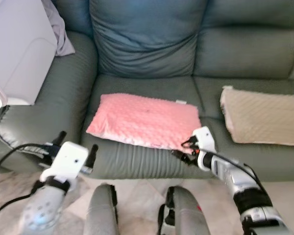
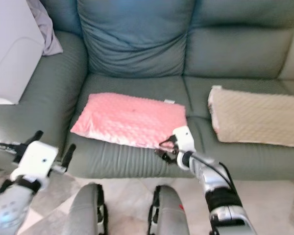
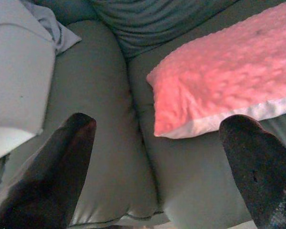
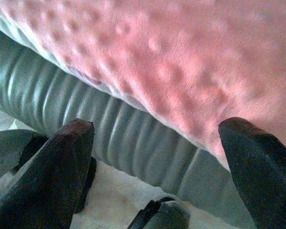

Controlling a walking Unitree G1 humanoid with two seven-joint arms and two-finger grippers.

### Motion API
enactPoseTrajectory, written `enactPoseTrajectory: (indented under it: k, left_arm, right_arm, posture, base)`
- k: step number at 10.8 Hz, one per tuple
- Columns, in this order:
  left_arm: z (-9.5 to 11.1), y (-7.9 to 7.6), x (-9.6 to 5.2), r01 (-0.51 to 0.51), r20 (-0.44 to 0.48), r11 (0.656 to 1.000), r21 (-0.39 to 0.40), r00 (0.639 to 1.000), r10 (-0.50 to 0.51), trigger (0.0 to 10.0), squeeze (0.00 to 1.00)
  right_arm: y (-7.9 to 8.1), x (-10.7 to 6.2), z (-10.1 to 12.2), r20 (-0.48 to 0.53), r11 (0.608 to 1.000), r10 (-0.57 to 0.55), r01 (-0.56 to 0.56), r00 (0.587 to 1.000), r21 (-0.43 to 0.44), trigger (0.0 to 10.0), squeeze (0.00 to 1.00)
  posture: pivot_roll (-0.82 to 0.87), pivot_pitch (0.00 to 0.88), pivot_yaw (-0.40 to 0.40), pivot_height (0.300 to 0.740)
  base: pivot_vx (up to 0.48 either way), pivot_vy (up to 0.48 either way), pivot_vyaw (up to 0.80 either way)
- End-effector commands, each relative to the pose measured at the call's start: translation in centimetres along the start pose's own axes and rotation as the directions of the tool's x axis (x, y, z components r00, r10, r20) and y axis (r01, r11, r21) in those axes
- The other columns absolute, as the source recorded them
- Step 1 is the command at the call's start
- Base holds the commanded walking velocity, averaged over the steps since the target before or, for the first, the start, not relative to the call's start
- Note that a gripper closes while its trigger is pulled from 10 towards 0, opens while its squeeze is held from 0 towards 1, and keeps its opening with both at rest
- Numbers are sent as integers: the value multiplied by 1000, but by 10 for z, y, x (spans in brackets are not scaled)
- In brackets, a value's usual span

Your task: Move the pillow to the sofa

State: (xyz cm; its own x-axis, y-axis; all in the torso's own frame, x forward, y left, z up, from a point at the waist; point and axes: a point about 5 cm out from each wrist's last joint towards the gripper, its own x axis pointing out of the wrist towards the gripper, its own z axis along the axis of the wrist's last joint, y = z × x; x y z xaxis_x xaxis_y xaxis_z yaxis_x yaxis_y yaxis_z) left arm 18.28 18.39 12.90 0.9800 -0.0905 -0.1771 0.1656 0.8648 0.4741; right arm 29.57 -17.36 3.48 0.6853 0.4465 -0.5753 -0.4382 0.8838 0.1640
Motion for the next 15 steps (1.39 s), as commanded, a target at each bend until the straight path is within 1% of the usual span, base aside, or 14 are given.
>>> enactPoseTrajectory:
  k: [1,2,3,5,6,9,10,11,13,14,15]
  left_arm:
    - [0,0,-5,27,-14,1000,4,1000,-27,10000,0]
    - [1,1,-9,36,-19,999,8,999,-36,10000,0]
    - [2,1,-11,38,-23,999,10,999,-38,10000,0]
    - [5,4,-11,42,-27,999,9,999,-42,10000,0]
    - [5,4,-10,50,-34,999,3,998,-50,10000,0]
    - [8,3,-8,43,-31,999,-5,999,-43,10000,0]
    - [7,4,-8,41,-37,999,-4,998,-41,10000,0]
    - [4,5,-8,36,-48,999,-1,998,-36,10000,0]
    - [3,4,-3,24,-46,1000,0,999,-24,10000,0]
    - [5,2,4,10,-27,1000,-15,1000,-10,10000,0]
    - [8,-1,9,4,-7,1000,-27,1000,-4,10000,0]
  right_arm:
    - [0,2,-3,-6,1000,2,-2,1000,30,10000,1000]
    - [2,5,-5,-15,998,6,-5,1000,57,10000,1000]
    - [3,6,-11,-34,998,0,2,999,66,10000,1000]
    - [-12,5,-11,-44,997,-59,61,997,45,10000,1000]
    - [-25,1,-7,-28,994,-105,106,994,31,10000,1000]
    - [-44,-7,-10,-27,982,-190,190,981,1,10000,1000]
    - [-47,-7,-9,-27,979,-205,205,978,-3,10000,1000]
    - [-43,-3,1,11,984,-179,179,984,0,10000,1000]
    - [-27,6,14,65,994,-102,104,993,-23,10000,1000]
    - [-15,9,19,109,998,-53,57,993,-39,10000,1000]
    - [1,6,16,141,999,-13,17,990,-28,10000,1000]
  posture:
    - [115,223,3,656]
    - [122,236,8,656]
    - [138,249,12,656]
    - [139,257,20,656]
    - [137,260,22,656]
    - [147,261,19,656]
    - [149,260,18,656]
    - [143,249,12,656]
    - [130,232,5,656]
    - [109,206,-5,656]
    - [92,182,-13,656]
  base:
    - [0,0,0]
    - [0,0,0]
    - [0,0,0]
    - [0,0,0]
    - [0,0,0]
    - [0,0,0]
    - [0,0,0]
    - [0,0,0]
    - [0,0,0]
    - [0,0,0]
    - [0,0,0]
